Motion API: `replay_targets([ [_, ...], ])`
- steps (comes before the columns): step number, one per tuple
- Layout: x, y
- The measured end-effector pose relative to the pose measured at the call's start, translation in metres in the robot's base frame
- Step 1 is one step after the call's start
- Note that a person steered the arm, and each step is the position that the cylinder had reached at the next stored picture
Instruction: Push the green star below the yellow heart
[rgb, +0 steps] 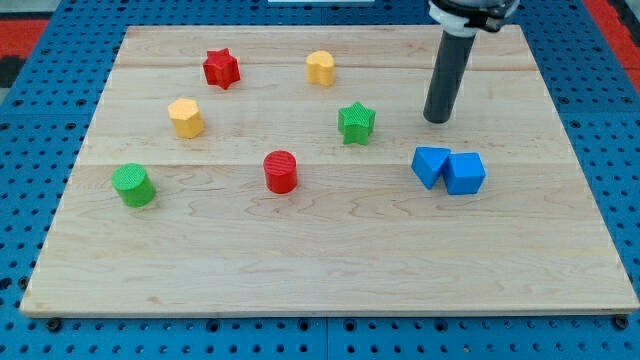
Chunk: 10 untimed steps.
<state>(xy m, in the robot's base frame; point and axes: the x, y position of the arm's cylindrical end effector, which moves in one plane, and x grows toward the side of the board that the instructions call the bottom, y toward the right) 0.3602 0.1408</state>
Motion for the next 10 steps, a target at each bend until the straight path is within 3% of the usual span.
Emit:
replay_targets([
  [3,-0.006,0.001],
  [4,0.001,-0.033],
  [5,0.059,-0.08],
  [8,0.008,-0.069],
  [9,0.013,-0.149],
  [10,0.012,-0.184],
])
